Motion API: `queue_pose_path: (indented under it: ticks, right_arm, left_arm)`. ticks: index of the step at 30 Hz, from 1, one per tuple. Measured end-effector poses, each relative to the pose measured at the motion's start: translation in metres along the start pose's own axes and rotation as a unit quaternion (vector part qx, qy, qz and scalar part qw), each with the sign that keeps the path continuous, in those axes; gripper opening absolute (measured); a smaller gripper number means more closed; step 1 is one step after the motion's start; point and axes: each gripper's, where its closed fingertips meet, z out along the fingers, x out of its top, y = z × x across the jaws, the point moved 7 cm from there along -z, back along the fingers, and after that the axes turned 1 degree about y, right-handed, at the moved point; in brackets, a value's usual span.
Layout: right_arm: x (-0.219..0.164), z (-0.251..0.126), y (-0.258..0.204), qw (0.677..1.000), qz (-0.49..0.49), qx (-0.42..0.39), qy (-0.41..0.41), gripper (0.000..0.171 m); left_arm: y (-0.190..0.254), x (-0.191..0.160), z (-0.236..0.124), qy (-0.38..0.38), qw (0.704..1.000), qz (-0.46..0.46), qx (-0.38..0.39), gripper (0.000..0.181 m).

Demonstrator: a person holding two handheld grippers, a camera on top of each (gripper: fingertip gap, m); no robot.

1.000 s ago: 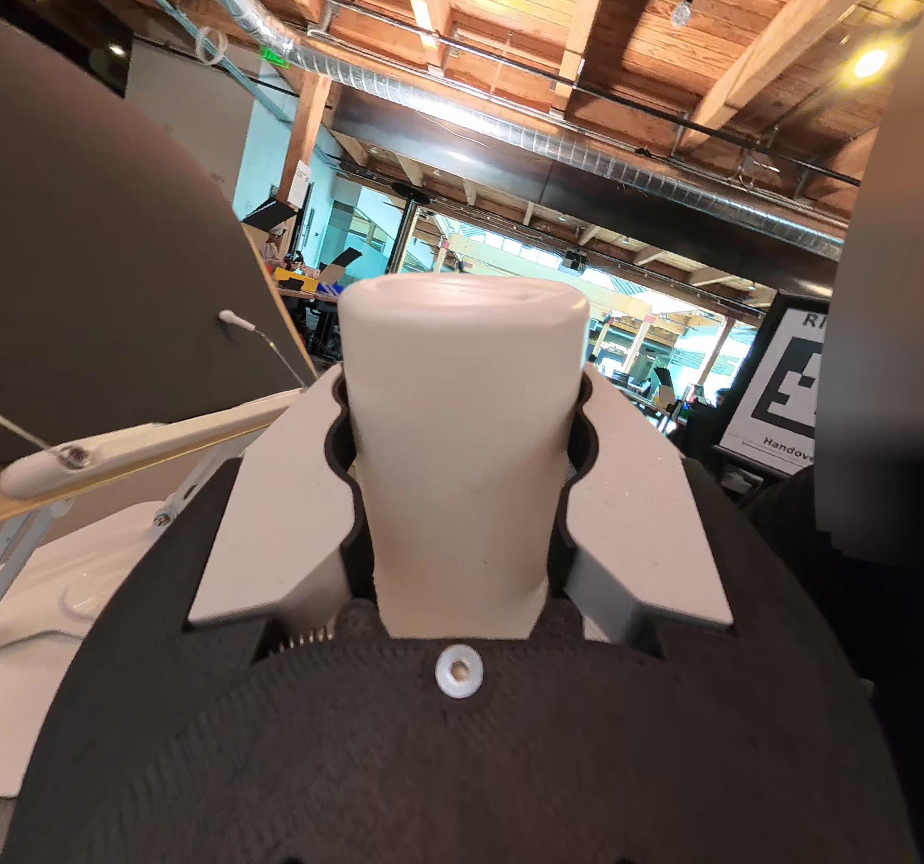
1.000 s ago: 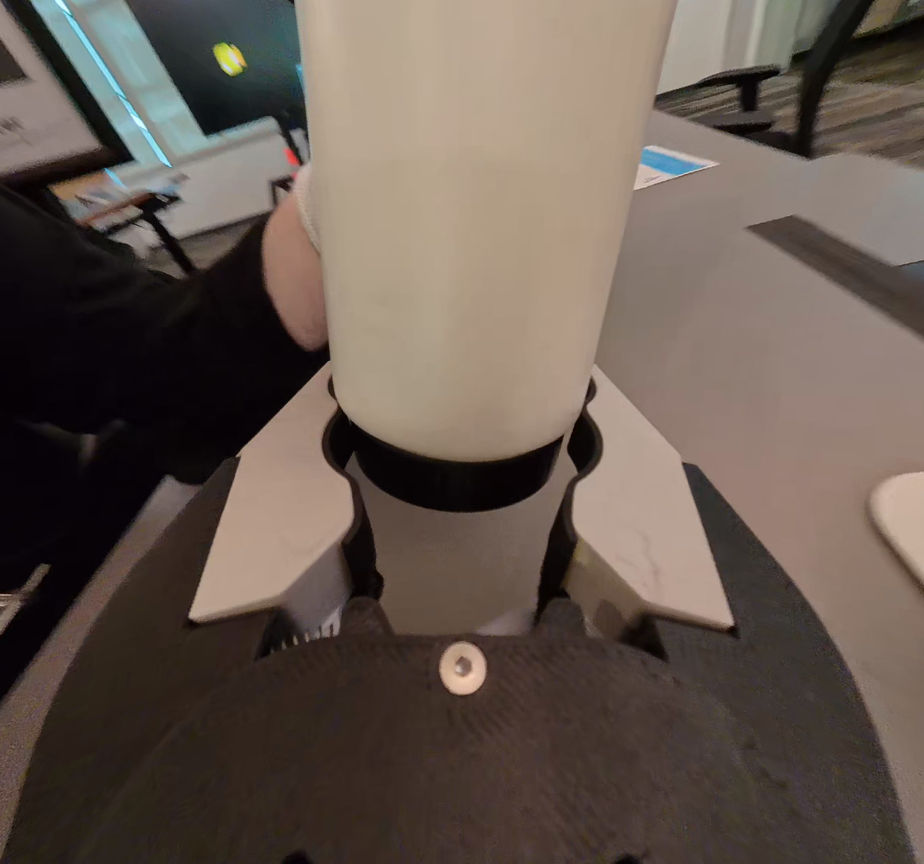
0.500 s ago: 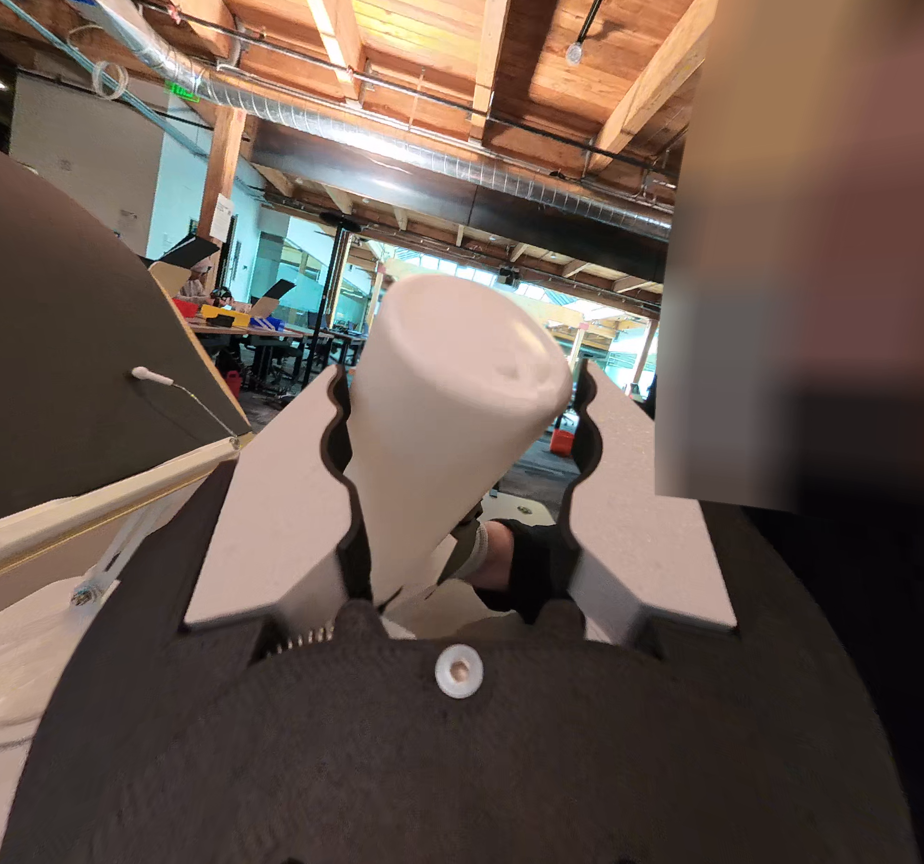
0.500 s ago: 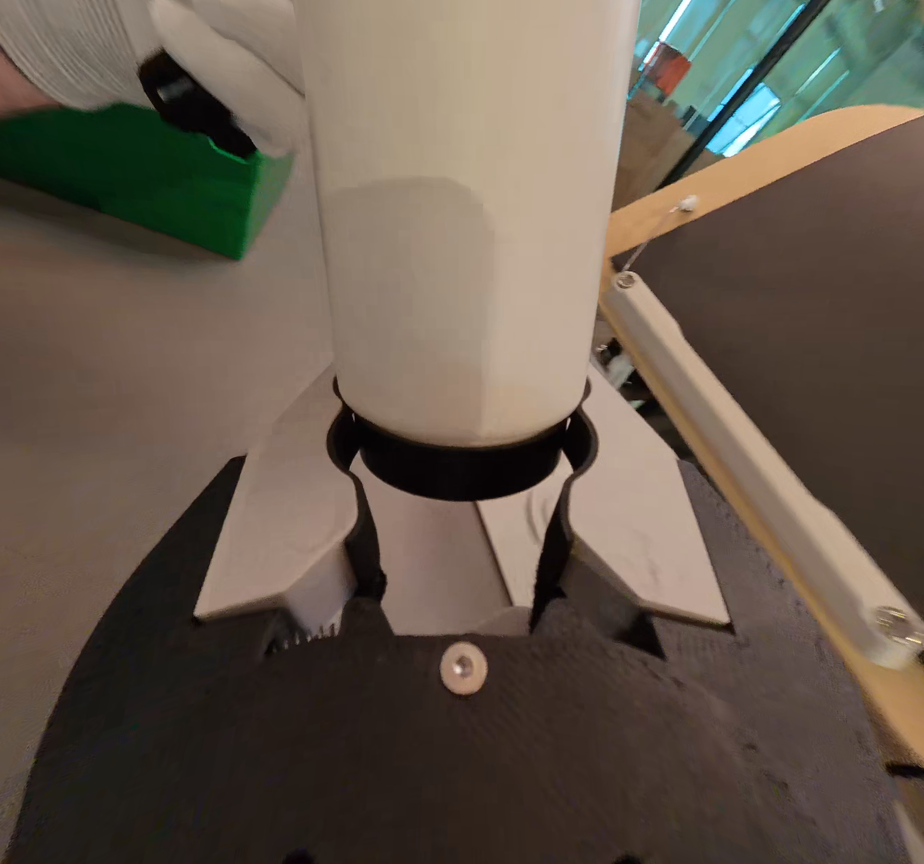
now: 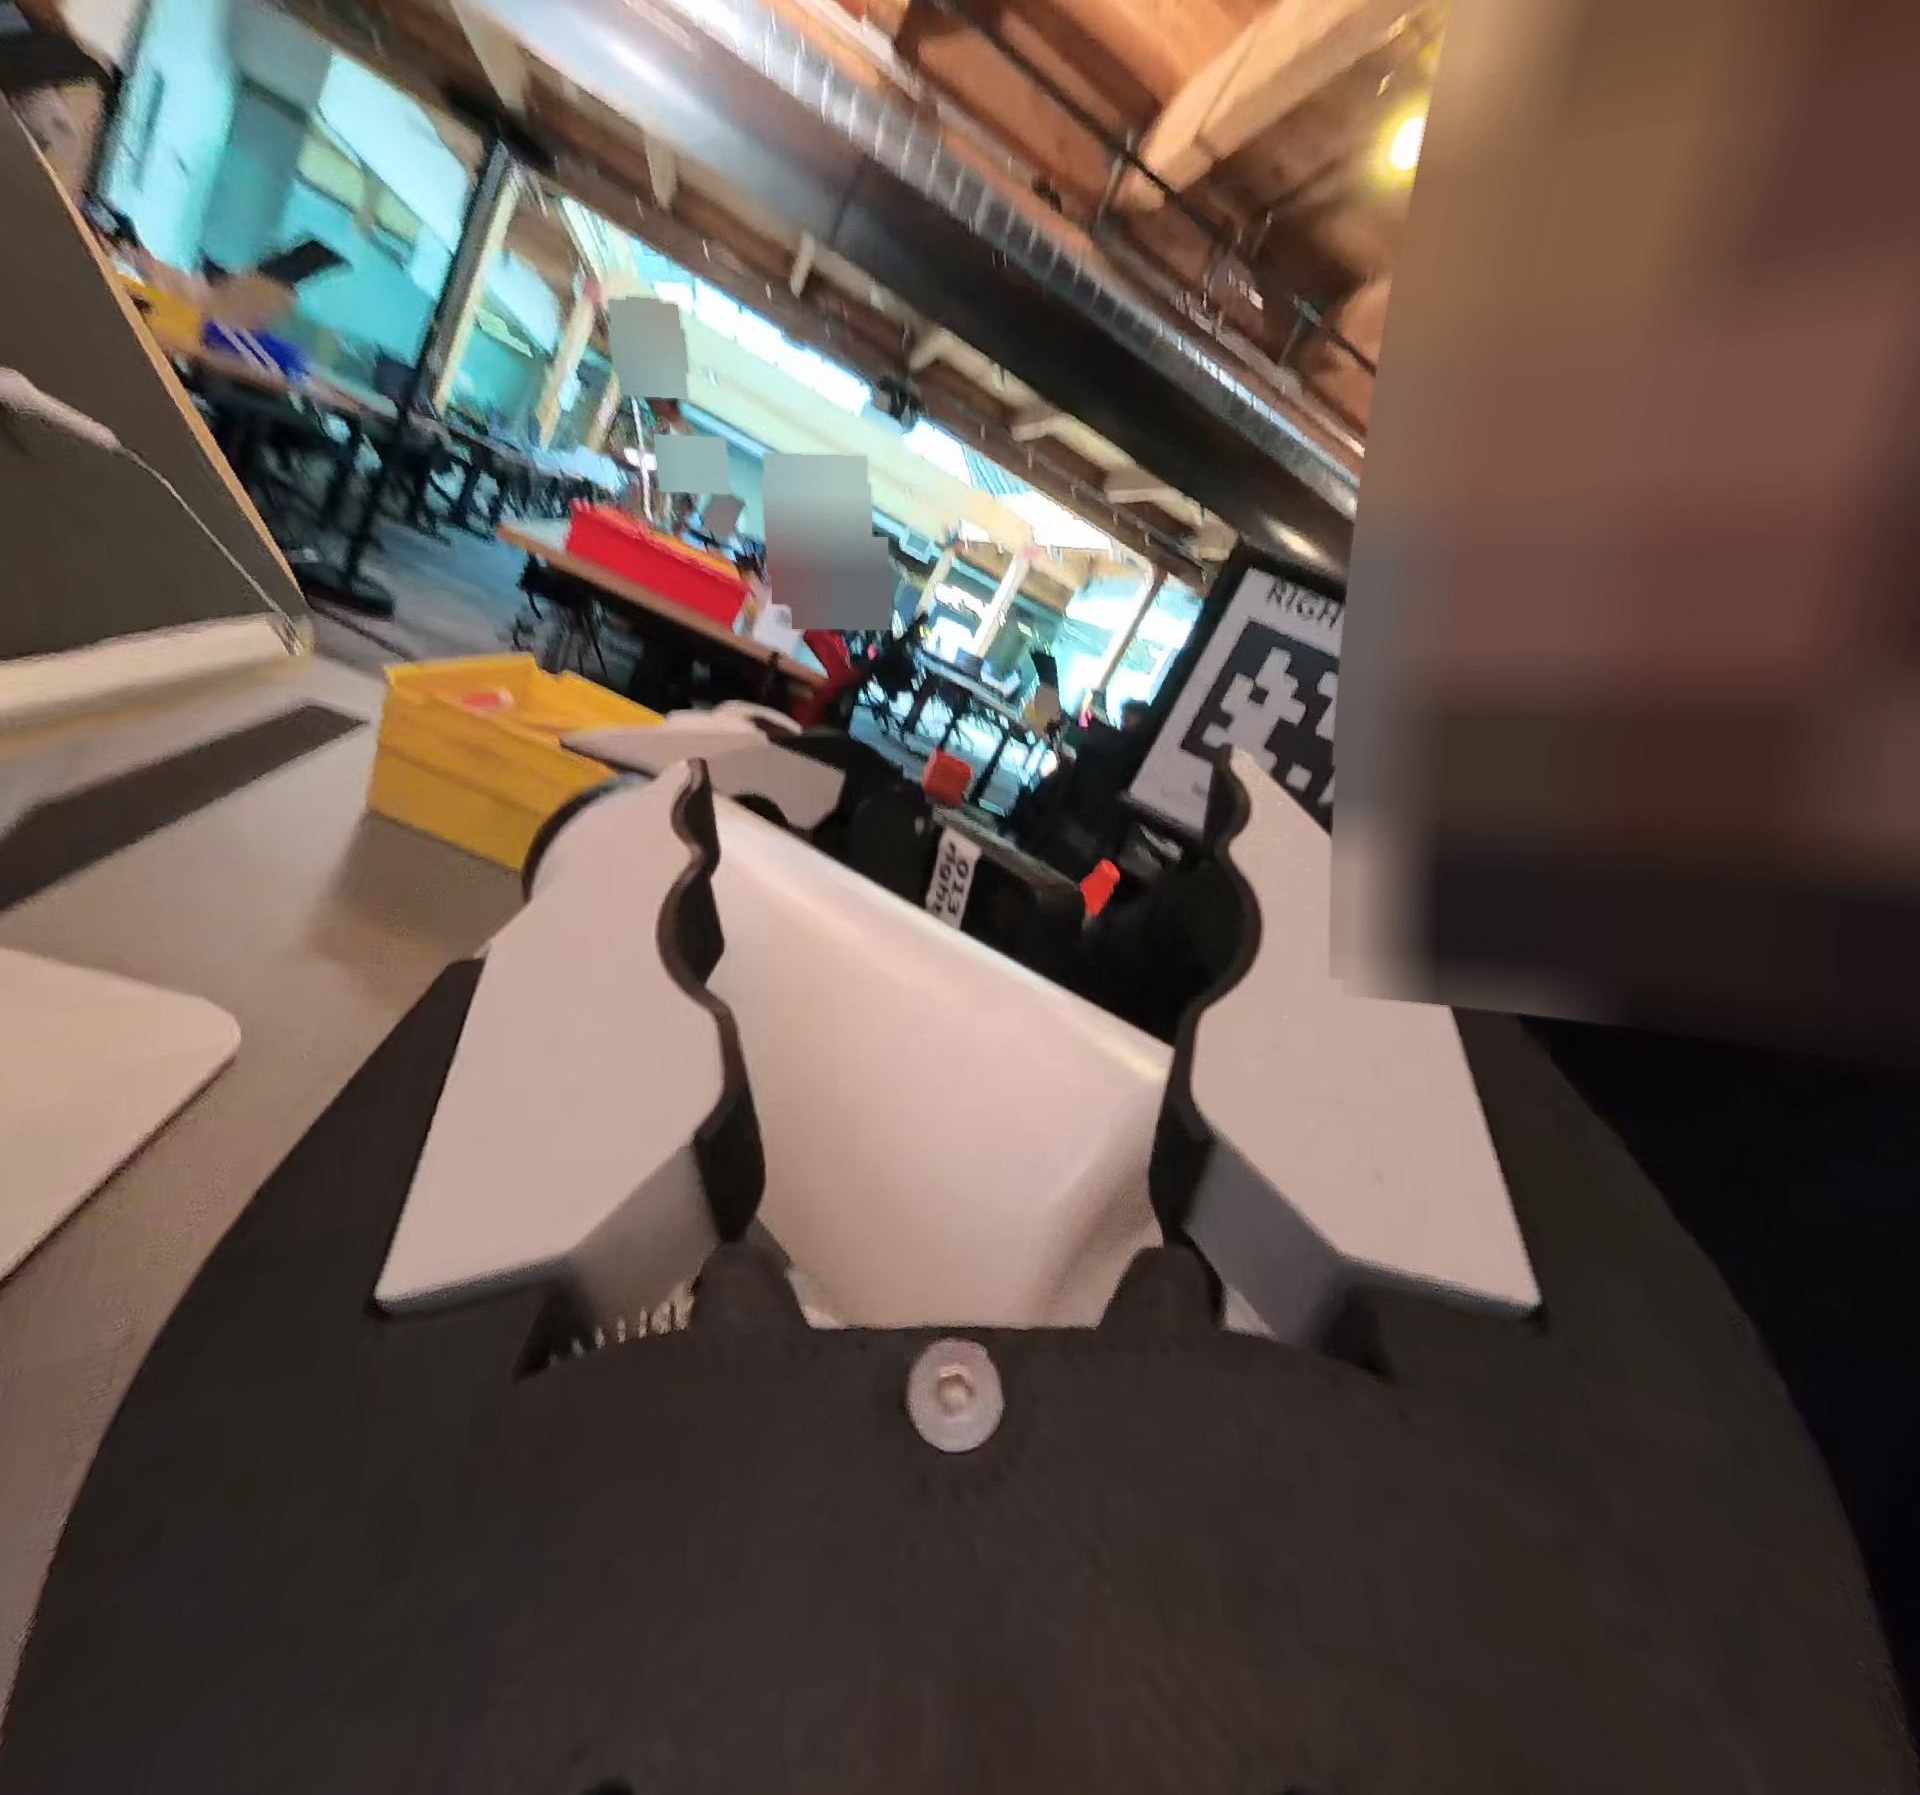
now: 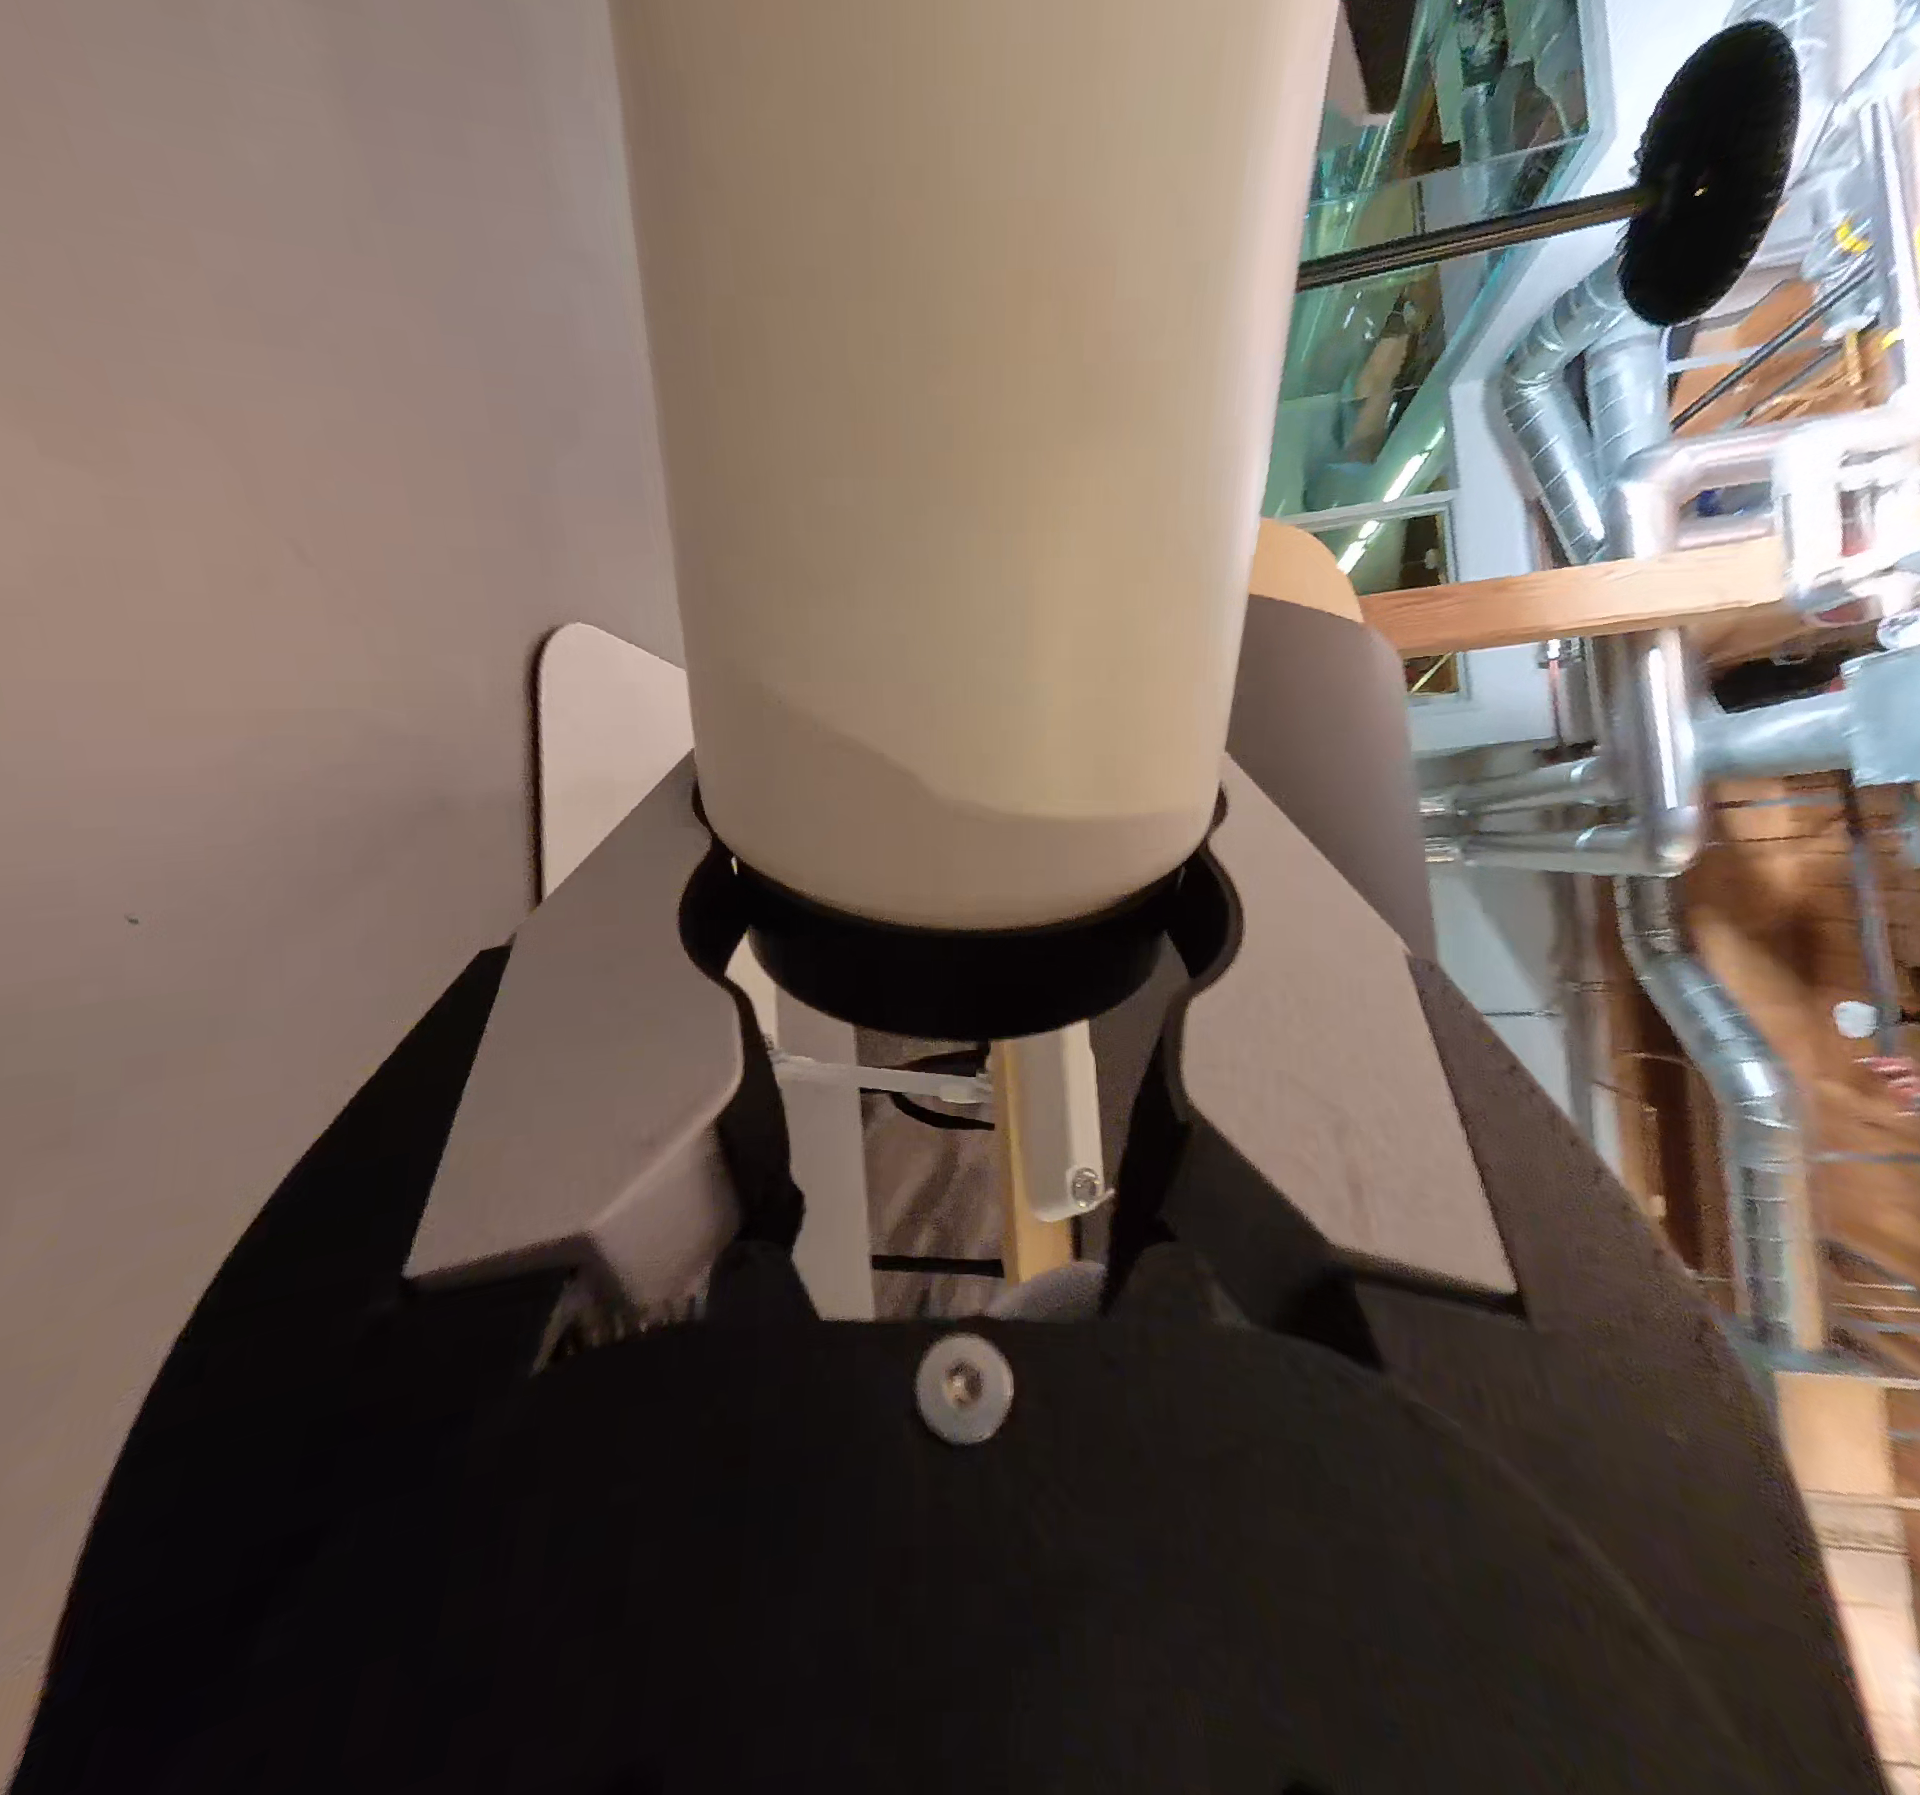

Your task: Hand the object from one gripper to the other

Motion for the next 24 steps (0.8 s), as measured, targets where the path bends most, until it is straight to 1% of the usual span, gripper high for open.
queue_pose_path:
  ticks: [1, 5, 9, 13, 15, 16, 19, 21, 23, 24]
  right_arm:
    - [-0.001, 0.0, 0.0, 1.0, -0.011, -0.003, -0.003, 0.083]
    - [-0.015, 0.001, 0.002, 0.998, -0.048, -0.027, -0.024, 0.082]
    - [-0.033, 0.001, 0.002, 0.994, -0.09, -0.045, -0.048, 0.078]
    - [-0.045, 0.008, -0.013, 0.993, -0.105, -0.029, -0.053, 0.077]
    - [-0.05, 0.012, -0.02, 0.991, -0.115, -0.028, -0.058, 0.078]
    - [-0.053, 0.013, -0.023, 0.991, -0.118, -0.026, -0.062, 0.077]
    - [-0.057, 0.016, -0.029, 0.989, -0.133, -0.021, -0.069, 0.077]
    - [-0.057, 0.018, -0.034, 0.986, -0.15, -0.018, -0.07, 0.077]
    - [-0.055, 0.02, -0.038, 0.983, -0.169, -0.017, -0.067, 0.078]
    - [-0.054, 0.02, -0.039, 0.981, -0.184, -0.017, -0.063, 0.077]
  left_arm:
    - [-0.001, -0.004, 0.0, -0.015, 1.0, -0.004, 0.001, 0.091]
    - [-0.012, -0.019, 0.007, -0.049, 0.998, -0.034, -0.002, 0.084]
    - [-0.029, -0.036, 0.02, -0.063, 0.995, -0.073, -0.005, 0.09]
    - [-0.051, -0.05, 0.022, -0.08, 0.99, -0.104, 0.043, 0.095]
    - [-0.066, -0.059, 0.021, -0.103, 0.983, -0.118, 0.094, 0.105]
    - [-0.071, -0.063, 0.021, -0.109, 0.98, -0.125, 0.106, 0.107]
    - [-0.08, -0.078, 0.023, -0.148, 0.971, -0.134, 0.128, 0.109]
    - [-0.083, -0.092, 0.026, -0.193, 0.962, -0.133, 0.139, 0.113]
    - [-0.082, -0.105, 0.03, -0.23, 0.957, -0.129, 0.123, 0.111]
    - [-0.084, -0.111, 0.031, -0.252, 0.952, -0.121, 0.129, 0.11]
